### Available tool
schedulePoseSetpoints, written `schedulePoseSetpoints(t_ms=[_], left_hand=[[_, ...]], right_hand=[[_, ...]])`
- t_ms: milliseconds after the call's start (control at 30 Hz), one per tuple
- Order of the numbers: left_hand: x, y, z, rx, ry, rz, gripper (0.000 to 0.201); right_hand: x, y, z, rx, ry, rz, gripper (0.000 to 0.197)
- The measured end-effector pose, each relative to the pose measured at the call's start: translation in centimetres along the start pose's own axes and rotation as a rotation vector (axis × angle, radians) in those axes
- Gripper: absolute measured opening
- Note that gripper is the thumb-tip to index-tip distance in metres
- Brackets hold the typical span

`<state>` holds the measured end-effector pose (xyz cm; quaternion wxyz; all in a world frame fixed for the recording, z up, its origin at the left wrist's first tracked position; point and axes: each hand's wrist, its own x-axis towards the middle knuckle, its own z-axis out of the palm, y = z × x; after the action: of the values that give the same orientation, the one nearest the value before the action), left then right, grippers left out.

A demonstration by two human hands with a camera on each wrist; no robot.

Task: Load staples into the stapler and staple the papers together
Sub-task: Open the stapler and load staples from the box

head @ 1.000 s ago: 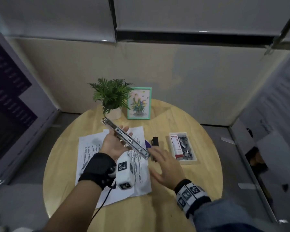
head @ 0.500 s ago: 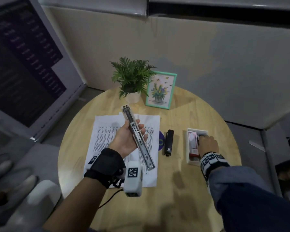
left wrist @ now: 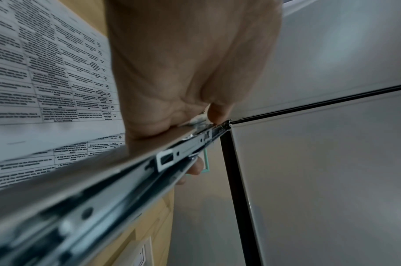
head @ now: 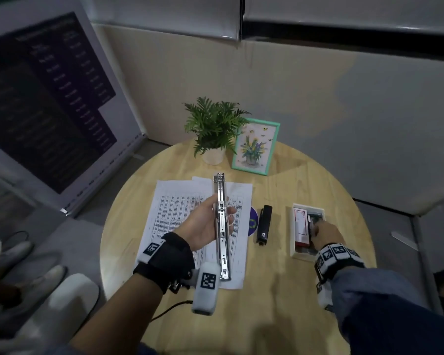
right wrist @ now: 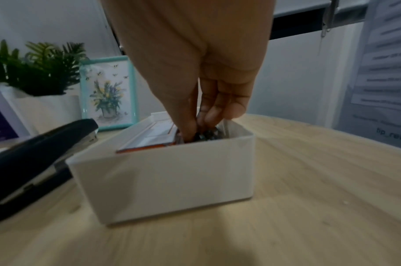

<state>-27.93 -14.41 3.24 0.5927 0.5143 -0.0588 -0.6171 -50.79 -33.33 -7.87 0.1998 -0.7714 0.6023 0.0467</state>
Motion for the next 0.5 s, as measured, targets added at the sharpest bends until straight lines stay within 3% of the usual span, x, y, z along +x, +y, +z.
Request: schedulePoseSetpoints(t_ms=[167, 267, 400, 500], left_hand=[[-0.9, -0.6, 0.2, 0.019, -0.041, -0.016, 0.025], [-1.2, -0.9, 0.7, 0.028, -0.054, -0.02, 0.026], [-1.3, -1.2, 1.6, 0.049, -0.032, -0.027, 0.035], [-1.5, -1.2, 1.9, 0.06, -0.036, -0.017, 0.035]], right_hand=[[-0.9, 0.2, -0.9, 0.261, 0.232, 0.031, 0.021], [-2.4, -1.8, -2.8, 0.473, 0.341, -0.047, 0.022], [-6.2, -7.0, -5.3, 1.087, 0.115, -0.191, 0.021], [-9.4, -10.1, -6.3, 1.253, -0.004, -0.286, 0.018]])
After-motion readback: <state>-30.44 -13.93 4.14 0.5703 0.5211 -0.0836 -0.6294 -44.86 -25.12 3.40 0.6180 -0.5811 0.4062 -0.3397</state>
